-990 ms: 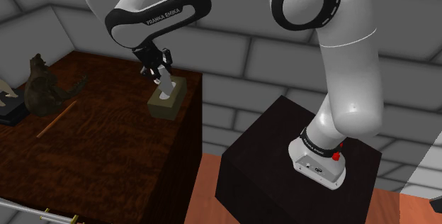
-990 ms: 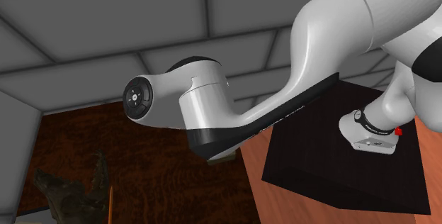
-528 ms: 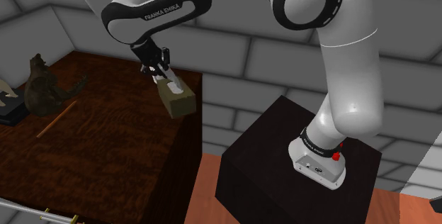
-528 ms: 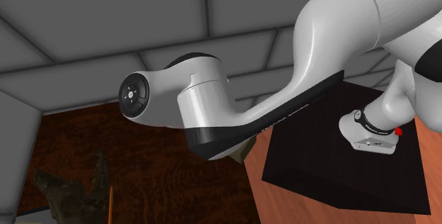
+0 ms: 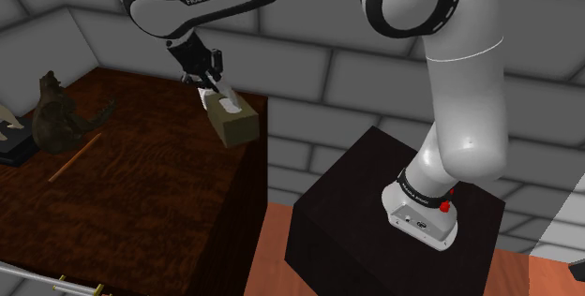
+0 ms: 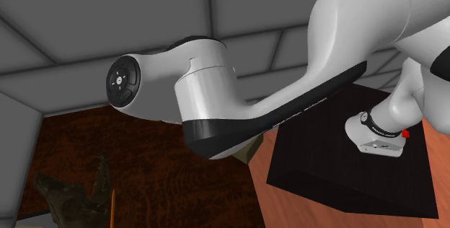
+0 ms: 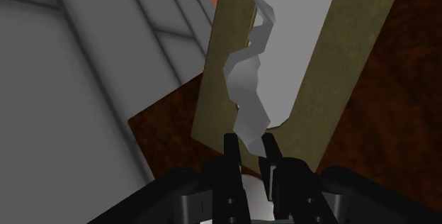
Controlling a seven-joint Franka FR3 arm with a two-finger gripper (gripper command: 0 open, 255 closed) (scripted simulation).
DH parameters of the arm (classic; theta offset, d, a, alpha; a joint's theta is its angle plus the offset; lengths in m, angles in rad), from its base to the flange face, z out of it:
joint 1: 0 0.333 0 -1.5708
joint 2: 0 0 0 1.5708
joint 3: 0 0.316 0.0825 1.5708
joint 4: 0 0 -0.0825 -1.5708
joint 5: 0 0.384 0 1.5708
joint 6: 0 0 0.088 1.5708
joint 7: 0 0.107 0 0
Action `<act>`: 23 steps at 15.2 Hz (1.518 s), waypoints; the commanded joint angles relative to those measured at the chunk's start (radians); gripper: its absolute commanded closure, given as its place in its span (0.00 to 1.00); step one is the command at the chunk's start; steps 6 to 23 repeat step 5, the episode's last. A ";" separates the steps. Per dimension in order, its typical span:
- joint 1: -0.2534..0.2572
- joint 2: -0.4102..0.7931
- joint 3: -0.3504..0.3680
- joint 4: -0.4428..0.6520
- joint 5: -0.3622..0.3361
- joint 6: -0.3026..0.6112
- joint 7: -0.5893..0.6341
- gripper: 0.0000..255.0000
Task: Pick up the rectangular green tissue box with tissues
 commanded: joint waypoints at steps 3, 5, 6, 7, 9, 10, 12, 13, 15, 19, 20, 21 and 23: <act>0.005 -0.006 0.000 0.046 0.002 -0.049 -0.014 1.00; 0.005 -0.006 0.001 0.048 0.002 -0.051 -0.014 1.00; 0.005 -0.006 0.001 0.048 0.002 -0.051 -0.014 1.00; 0.005 -0.006 0.001 0.048 0.002 -0.051 -0.014 1.00; 0.005 -0.006 0.001 0.048 0.002 -0.051 -0.014 1.00; 0.005 -0.006 0.001 0.048 0.002 -0.051 -0.014 1.00; 0.005 -0.006 0.001 0.048 0.002 -0.051 -0.014 1.00; 0.005 -0.006 0.001 0.048 0.002 -0.051 -0.014 1.00; 0.005 -0.006 0.001 0.048 0.002 -0.051 -0.014 1.00; 0.005 -0.006 0.001 0.048 0.002 -0.051 -0.014 1.00; 0.005 -0.006 0.001 0.048 0.002 -0.051 -0.014 1.00; 0.005 -0.006 0.001 0.048 0.002 -0.051 -0.014 1.00; 0.005 -0.006 0.001 0.048 0.002 -0.051 -0.014 1.00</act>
